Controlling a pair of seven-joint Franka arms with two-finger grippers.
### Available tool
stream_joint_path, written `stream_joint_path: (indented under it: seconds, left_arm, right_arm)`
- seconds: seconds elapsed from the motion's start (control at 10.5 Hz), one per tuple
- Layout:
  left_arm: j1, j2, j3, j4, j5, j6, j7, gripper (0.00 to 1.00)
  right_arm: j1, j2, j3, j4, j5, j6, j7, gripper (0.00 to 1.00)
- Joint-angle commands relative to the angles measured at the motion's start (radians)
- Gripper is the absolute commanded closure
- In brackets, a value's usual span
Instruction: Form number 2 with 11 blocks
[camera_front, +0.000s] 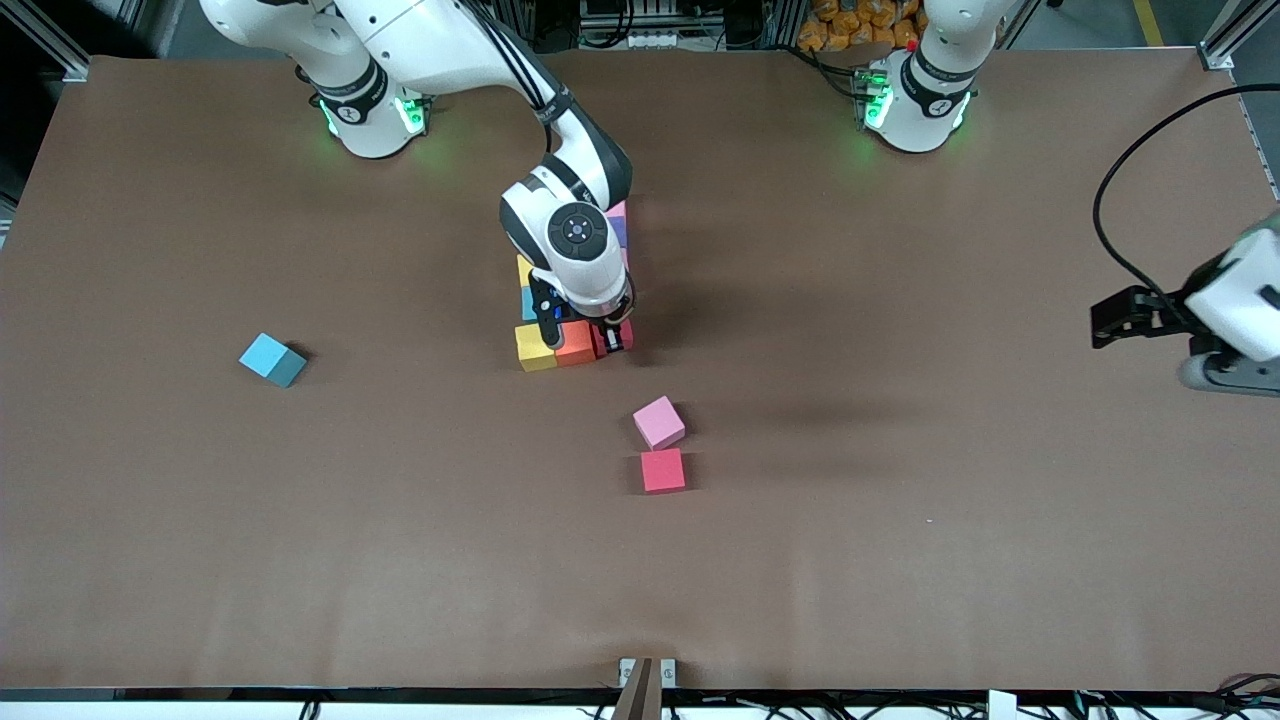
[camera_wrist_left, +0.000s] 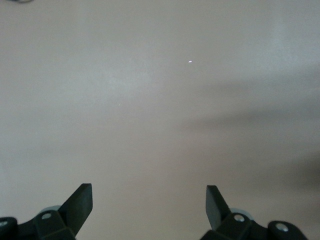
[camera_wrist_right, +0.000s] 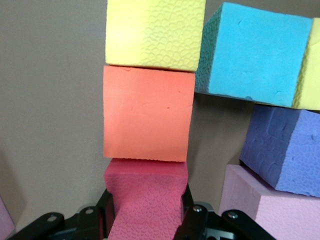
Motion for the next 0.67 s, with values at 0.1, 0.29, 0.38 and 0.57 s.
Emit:
stream_joint_path:
  seconds: [0.1,0.29,0.38,0.57]
  left_arm:
    - [-0.298,-0.142,0.439,-0.009,-0.161,0.006,0.040,0.00]
    - [-0.479,-0.165,0.656,-0.009,-0.222,0.006,0.045,0.00]
    - [-0.565,-0.174,0.749,-0.009,-0.225,0.006,0.043,0.00]
    - [-0.682,-0.174,0.868,-0.008,-0.266,0.006,0.046,0.00]
  right_arm:
    - [-0.033,-0.031,0.022,-0.043,-0.024,0.061,0.070,1.00]
    - [-0.033,-0.027,0.022,-0.041,-0.024,0.078,0.085,1.00]
    - [-0.035,-0.026,0.022,-0.041,-0.024,0.078,0.085,1.00]
    - [-0.038,-0.024,0.022,-0.041,-0.024,0.078,0.084,1.00]
